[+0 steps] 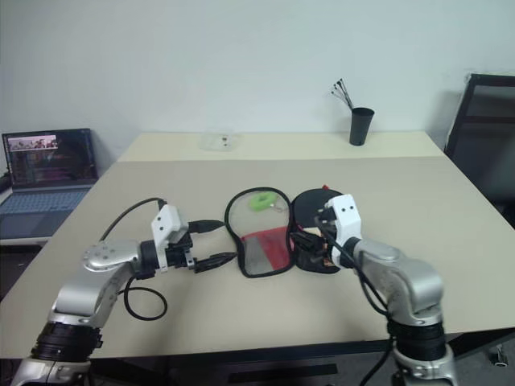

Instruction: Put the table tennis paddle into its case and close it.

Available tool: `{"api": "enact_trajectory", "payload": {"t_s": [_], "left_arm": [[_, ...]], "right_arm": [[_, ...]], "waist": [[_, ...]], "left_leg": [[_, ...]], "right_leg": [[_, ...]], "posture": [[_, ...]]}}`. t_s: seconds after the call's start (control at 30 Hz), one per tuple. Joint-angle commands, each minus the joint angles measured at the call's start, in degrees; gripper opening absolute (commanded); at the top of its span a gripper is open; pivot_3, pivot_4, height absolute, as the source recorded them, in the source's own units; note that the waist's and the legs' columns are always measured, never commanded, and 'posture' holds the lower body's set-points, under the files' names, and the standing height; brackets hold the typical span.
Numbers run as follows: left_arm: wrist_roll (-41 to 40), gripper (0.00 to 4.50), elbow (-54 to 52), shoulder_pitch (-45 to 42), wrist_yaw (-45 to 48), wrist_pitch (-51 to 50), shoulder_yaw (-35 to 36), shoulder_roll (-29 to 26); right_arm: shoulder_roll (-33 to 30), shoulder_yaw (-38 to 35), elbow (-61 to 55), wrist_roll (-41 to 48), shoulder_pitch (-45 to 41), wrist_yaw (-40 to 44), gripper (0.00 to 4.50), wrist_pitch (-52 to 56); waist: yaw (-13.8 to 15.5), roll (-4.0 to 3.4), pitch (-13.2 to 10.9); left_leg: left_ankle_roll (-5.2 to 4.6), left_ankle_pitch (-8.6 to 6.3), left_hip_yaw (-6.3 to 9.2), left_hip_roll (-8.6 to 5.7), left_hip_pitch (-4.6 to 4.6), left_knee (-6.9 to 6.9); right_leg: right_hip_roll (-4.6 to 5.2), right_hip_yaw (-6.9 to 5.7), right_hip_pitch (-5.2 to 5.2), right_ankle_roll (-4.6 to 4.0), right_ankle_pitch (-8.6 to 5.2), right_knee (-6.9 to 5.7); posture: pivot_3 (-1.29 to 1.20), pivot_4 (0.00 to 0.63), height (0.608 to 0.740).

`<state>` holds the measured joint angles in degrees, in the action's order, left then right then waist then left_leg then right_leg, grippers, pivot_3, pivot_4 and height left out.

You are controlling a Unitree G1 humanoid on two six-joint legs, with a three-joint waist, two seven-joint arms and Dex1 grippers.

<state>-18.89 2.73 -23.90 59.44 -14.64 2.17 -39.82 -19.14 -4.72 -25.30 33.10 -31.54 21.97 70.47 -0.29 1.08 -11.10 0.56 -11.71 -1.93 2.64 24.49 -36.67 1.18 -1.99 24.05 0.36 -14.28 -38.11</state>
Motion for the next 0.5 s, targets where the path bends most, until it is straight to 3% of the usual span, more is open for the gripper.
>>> {"api": "enact_trajectory", "payload": {"t_s": [0.03, 0.23, 0.4, 0.43, 0.5], "left_arm": [[1.71, 4.12, 3.74, -1.28, -1.87, 1.62, 1.67, -0.85], [7.6, 2.04, 13.6, -5.11, -6.02, 6.79, -0.49, 0.9], [9.68, 0.3, 19.66, -7.19, -4.94, 7.74, -2.8, 2.64], [10.25, 0.01, 20.96, -7.7, -4.86, 7.99, -3.29, 2.91], [11.39, 0.01, 23.77, -8.83, -4.64, 8.28, -4.29, 3.35]], "right_arm": [[-6.09, -5.41, -3.4, 7.9, -4.33, 8.02, 4.5, 1.3], [-15.8, -7.05, -1.13, 11.88, -7.04, 15.23, 4.5, -0.59], [-18.2, -6.72, -0.64, 12.65, -7.06, 16.45, 4.5, -2.29], [-18.44, -6.59, -0.81, 12.7, -6.82, 16.59, 4.5, -2.47], [-19.23, -6.09, -1.29, 12.4, -5.99, 16.85, 4.5, -2.85]], "waist": [[0.05, 0.01, 0.0], [0.18, 0.06, 0.03], [0.19, 0.06, 0.04], [0.19, 0.06, 0.04], [0.19, 0.07, 0.04]], "left_leg": [[0.0, 0.0, -0.02, 0.0, 0.0, -0.02], [0.0, 0.0, -0.02, 0.02, 0.03, -0.01], [0.0, 0.0, -0.06, -0.02, 0.12, -0.04], [0.0, 0.0, -0.06, -0.02, 0.14, -0.05], [0.0, 0.0, -0.06, -0.01, 0.15, -0.06]], "right_leg": [[0.0, -0.01, 0.0, -0.03, 0.02, 0.01], [-0.02, -0.03, 0.0, -0.04, 0.02, 0.05], [0.0, -0.01, 0.05, -0.04, 0.03, 0.07], [0.0, -0.01, 0.05, -0.03, 0.03, 0.07], [0.0, -0.03, 0.06, -0.03, 0.03, 0.06]], "posture": [[0.0, 0.15, 0.74], [0.0, 0.15, 0.74], [0.0, 0.15, 0.74], [0.0, 0.15, 0.74], [0.0, 0.15, 0.74]]}}
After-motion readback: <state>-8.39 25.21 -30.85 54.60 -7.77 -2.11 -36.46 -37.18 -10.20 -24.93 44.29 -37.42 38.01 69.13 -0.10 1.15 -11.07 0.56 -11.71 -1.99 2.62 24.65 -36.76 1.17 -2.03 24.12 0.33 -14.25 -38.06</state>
